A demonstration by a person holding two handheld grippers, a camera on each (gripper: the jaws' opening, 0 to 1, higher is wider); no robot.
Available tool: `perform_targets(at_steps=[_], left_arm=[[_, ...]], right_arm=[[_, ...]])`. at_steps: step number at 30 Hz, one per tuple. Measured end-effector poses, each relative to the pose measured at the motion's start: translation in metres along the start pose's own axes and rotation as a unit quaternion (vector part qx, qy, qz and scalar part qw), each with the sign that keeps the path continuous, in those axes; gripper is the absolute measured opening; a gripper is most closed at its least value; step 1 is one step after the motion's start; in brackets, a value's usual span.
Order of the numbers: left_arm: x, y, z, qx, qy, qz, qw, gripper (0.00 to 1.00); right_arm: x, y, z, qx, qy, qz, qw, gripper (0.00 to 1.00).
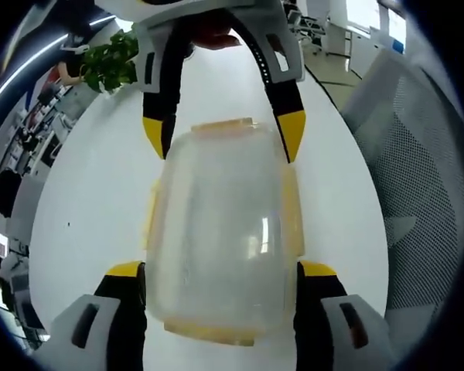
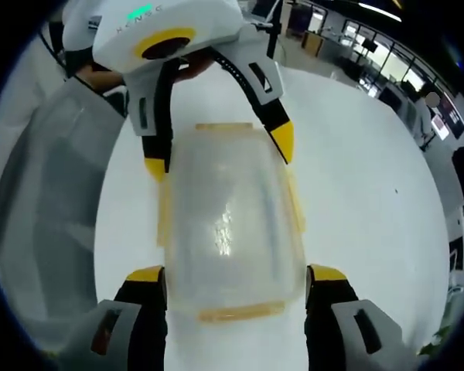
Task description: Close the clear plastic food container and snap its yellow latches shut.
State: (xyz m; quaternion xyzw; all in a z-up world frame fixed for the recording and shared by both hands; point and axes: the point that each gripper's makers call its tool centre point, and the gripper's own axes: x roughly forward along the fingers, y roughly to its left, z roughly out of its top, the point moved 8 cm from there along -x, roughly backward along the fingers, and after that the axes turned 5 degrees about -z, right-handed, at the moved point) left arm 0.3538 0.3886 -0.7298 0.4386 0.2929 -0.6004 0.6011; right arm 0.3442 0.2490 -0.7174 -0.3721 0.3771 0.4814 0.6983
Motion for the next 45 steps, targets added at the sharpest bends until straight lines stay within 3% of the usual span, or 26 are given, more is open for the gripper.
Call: perform_targets(at_steps=[20, 45], left_arm=[[-0.015, -0.004, -0.031, -0.016, 0.001, 0.018, 0.9997, 0.79], [-0.012, 0.008, -0.028, -0.029, -0.017, 0.018, 0.9993, 0.79]], right_arm=[[0.016, 0.007, 0.034, -0.009, 0.002, 0.003, 1.0000, 0.73], [0.015, -0.007, 0.031, -0.013, -0.002, 0.006, 0.9999, 0.73]])
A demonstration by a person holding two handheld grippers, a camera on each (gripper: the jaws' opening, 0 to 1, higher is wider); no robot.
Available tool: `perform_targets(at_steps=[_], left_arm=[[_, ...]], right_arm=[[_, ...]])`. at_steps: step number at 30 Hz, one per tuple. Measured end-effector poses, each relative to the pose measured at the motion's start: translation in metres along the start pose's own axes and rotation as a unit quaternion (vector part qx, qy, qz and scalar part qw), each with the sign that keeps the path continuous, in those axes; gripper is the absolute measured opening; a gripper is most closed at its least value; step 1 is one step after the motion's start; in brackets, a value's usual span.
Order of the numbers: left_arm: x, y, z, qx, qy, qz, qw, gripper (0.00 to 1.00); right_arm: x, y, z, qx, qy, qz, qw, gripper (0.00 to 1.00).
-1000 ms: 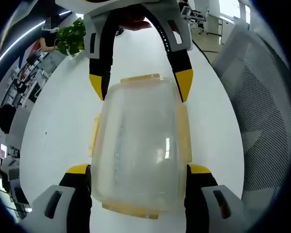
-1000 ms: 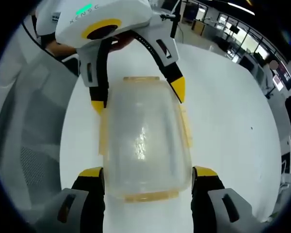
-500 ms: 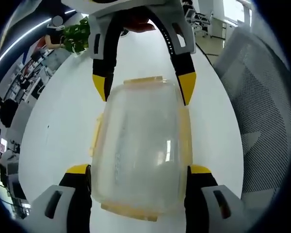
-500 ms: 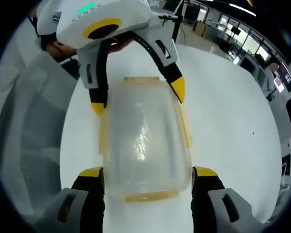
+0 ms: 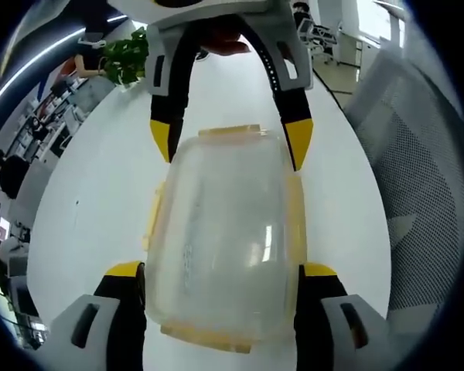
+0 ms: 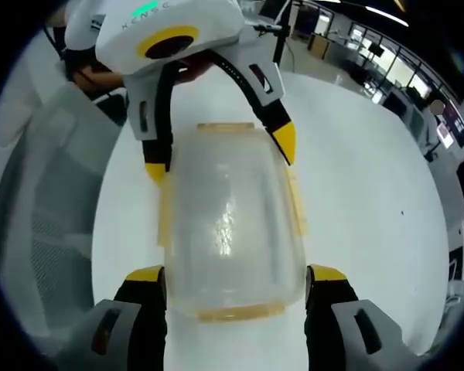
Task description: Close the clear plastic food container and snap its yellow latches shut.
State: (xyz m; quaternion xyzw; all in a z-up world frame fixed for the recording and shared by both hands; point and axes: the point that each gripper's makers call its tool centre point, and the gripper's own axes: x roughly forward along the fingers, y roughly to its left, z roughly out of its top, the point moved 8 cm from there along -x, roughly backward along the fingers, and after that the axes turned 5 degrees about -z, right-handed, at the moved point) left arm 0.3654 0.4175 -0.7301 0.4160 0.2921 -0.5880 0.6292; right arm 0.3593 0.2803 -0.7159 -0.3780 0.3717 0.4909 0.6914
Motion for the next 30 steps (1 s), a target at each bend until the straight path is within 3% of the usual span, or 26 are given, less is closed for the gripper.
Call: perform_targets(at_steps=[30], left_arm=[[0.011, 0.041, 0.005, -0.004, -0.004, 0.001, 1.0000, 0.80]], right_arm=[[0.006, -0.043, -0.002, -0.007, 0.009, 0.002, 0.9999, 0.73]])
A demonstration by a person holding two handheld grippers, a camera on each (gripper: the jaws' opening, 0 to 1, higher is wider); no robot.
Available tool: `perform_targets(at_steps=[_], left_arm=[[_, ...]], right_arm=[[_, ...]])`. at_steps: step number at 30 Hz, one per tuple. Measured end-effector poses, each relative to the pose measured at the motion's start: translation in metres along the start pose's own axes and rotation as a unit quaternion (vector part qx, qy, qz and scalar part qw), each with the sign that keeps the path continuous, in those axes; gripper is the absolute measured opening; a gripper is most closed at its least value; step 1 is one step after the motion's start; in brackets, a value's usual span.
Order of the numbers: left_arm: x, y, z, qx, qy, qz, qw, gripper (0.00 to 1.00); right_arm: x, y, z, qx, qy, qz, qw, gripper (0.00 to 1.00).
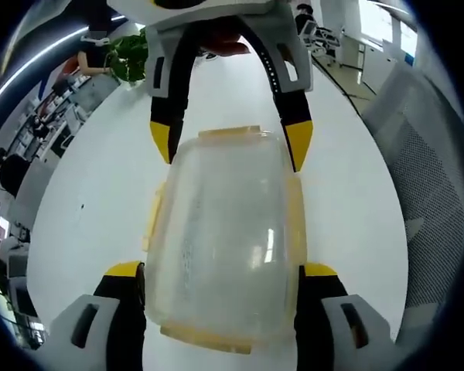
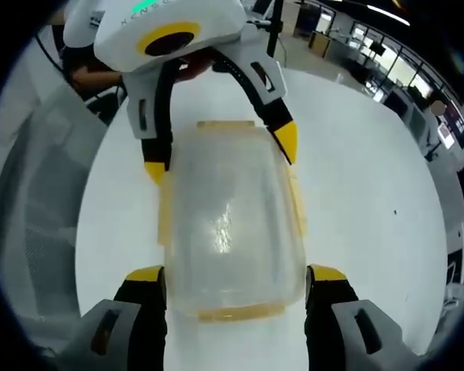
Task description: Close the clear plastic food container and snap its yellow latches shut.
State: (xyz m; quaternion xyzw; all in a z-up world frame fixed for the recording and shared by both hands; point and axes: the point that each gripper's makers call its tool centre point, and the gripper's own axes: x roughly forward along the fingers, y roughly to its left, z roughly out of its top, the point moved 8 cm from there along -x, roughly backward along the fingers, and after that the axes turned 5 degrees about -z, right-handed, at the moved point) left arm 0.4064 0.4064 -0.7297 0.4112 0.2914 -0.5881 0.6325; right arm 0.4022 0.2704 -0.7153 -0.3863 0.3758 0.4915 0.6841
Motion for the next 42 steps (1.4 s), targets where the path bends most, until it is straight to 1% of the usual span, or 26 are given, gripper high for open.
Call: perform_targets(at_steps=[13, 20, 27, 28, 29, 30, 31, 32, 33, 35, 38, 42], left_arm=[[0.004, 0.013, 0.000, -0.003, 0.000, 0.001, 1.0000, 0.80], [0.004, 0.011, 0.000, -0.004, -0.001, 0.005, 1.0000, 0.80], [0.004, 0.011, 0.001, 0.000, 0.000, 0.003, 1.0000, 0.80], [0.003, 0.011, 0.000, 0.006, 0.002, 0.004, 1.0000, 0.80], [0.003, 0.010, 0.000, 0.011, 0.004, 0.007, 0.9999, 0.81], [0.003, 0.010, -0.002, 0.017, 0.006, 0.013, 0.9997, 0.87], [0.004, 0.009, -0.002, 0.016, 0.001, 0.015, 0.9997, 0.94], [0.004, 0.009, -0.002, 0.014, -0.004, 0.018, 0.9997, 0.99], [0.002, 0.008, -0.003, 0.012, -0.005, 0.016, 0.9998, 0.96], [0.001, 0.006, -0.005, -0.001, -0.010, 0.017, 0.9998, 0.99], [-0.002, 0.004, -0.005, -0.007, -0.016, 0.021, 0.9996, 0.98], [-0.007, 0.004, -0.003, -0.024, -0.031, 0.029, 0.9988, 0.98]], right_arm=[[0.003, -0.013, 0.000, -0.003, 0.005, 0.000, 1.0000, 0.73], [0.003, -0.011, -0.002, 0.001, -0.005, -0.004, 1.0000, 0.73], [0.002, -0.011, -0.001, 0.001, 0.002, -0.006, 1.0000, 0.74], [0.002, -0.011, -0.002, 0.001, 0.000, -0.007, 1.0000, 0.76], [0.002, -0.010, -0.003, 0.005, -0.003, -0.010, 0.9999, 0.84], [0.002, -0.009, -0.002, 0.008, -0.008, -0.015, 0.9998, 0.91], [0.001, -0.008, -0.001, 0.010, -0.021, -0.020, 0.9995, 0.94], [-0.001, -0.009, -0.001, 0.008, -0.023, -0.025, 0.9994, 0.95], [-0.002, -0.009, -0.002, 0.007, -0.018, -0.030, 0.9994, 0.94], [-0.002, -0.009, -0.003, 0.005, -0.018, -0.035, 0.9992, 0.94], [-0.004, -0.007, -0.005, 0.005, -0.021, -0.044, 0.9988, 0.94], [-0.006, -0.005, -0.008, 0.019, -0.028, -0.052, 0.9981, 0.94]])
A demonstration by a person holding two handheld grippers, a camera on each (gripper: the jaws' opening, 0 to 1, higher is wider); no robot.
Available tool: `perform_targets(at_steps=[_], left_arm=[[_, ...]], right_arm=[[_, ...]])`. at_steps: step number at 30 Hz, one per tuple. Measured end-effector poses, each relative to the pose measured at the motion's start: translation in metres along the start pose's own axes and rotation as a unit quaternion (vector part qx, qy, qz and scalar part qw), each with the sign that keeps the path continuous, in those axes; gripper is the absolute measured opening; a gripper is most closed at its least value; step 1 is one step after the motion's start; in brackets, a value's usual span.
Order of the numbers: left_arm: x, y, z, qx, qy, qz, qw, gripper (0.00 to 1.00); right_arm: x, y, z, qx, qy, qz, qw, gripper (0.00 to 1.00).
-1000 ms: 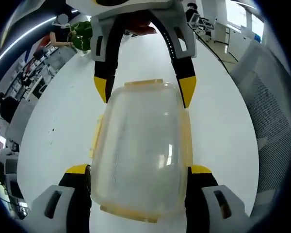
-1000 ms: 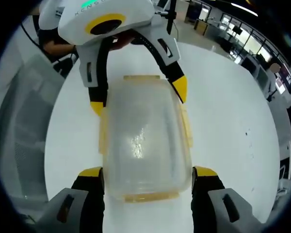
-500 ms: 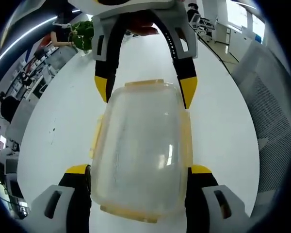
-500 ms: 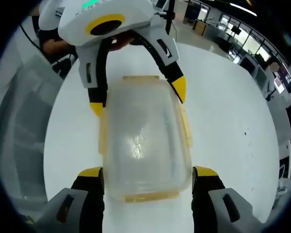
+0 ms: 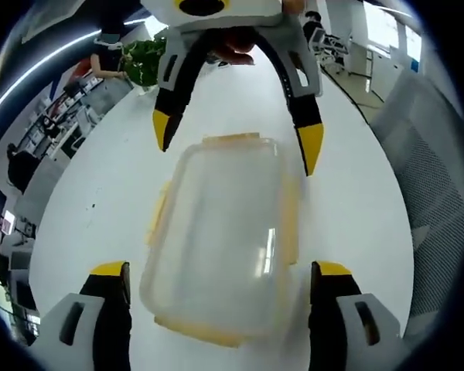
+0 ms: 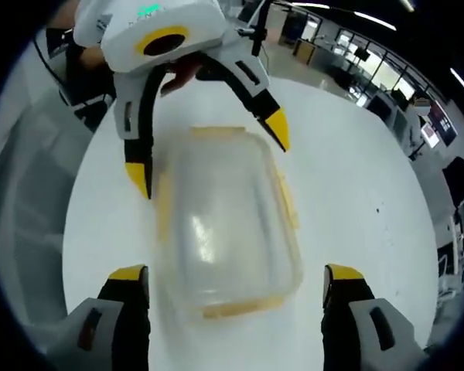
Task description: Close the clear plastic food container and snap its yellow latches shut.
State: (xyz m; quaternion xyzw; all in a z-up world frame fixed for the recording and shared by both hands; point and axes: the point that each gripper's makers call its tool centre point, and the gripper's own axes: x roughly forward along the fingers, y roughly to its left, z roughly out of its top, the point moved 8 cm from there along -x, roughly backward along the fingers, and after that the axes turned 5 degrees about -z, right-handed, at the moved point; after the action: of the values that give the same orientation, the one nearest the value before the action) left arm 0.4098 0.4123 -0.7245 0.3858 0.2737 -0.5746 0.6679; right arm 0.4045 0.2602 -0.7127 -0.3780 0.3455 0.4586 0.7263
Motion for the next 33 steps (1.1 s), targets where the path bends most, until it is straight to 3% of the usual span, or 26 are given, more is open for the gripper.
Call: perform_targets(at_steps=[11, 19, 30, 33], left_arm=[[-0.011, -0.003, -0.005, -0.054, -0.033, 0.028, 0.9976, 0.97], [-0.019, -0.005, -0.005, -0.106, -0.066, 0.055, 0.9907, 0.97], [-0.023, -0.018, -0.008, -0.160, -0.105, 0.068, 0.9792, 0.98], [-0.025, -0.022, -0.011, -0.161, -0.105, 0.074, 0.9785, 0.98]], right_arm=[[-0.011, 0.002, -0.006, 0.065, -0.030, -0.029, 0.9970, 0.93], [-0.017, 0.004, -0.007, 0.136, -0.062, -0.054, 0.9873, 0.93], [-0.024, 0.017, -0.017, 0.185, -0.078, -0.076, 0.9767, 0.92], [-0.026, 0.022, -0.020, 0.204, -0.087, -0.078, 0.9720, 0.91]])
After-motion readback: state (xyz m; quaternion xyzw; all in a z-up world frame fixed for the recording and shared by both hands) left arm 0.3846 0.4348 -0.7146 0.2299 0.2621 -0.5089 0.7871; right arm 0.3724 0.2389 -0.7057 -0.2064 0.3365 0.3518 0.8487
